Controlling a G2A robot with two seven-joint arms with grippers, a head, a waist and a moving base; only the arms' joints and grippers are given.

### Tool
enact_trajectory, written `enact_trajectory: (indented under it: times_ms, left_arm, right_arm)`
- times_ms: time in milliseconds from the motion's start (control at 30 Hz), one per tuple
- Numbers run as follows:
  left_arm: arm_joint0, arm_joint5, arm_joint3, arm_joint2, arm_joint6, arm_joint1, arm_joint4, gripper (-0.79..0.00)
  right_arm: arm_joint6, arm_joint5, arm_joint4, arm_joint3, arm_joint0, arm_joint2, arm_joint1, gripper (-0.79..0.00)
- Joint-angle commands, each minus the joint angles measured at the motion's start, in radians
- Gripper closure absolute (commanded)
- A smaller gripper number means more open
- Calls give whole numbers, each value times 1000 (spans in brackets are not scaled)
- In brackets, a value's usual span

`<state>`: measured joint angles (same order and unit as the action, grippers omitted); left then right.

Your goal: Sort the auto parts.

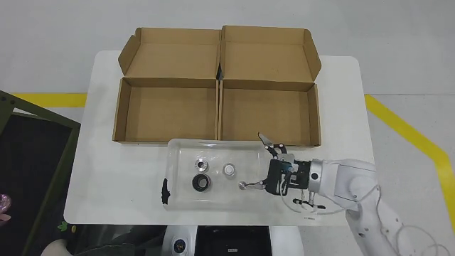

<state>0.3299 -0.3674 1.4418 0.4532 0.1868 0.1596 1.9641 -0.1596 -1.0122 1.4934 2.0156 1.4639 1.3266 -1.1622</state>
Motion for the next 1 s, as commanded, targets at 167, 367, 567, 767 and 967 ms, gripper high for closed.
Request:
enact_trajectory:
  times_ms: [167, 367, 567, 767, 967]
  left_arm:
    - [0, 0, 0, 0, 0, 0, 0, -785]
    - [0, 0, 0, 0, 0, 0, 0, -785]
    - [0, 0, 0, 0, 0, 0, 0, -785]
    - [0, 0, 0, 0, 0, 0, 0, -785]
    - [0, 0, 0, 0, 0, 0, 0, -785]
  right_arm:
    - [-59, 16, 17, -31, -50, -96, -2, -785]
    - [-96, 32, 28, -63, -88, -168, -6, -785]
    - [-130, 32, 32, -78, -113, -215, -6, -785]
    - [-154, 34, 34, -93, -128, -250, -5, -785]
    - [-174, 63, 32, -124, -157, -284, -8, -751]
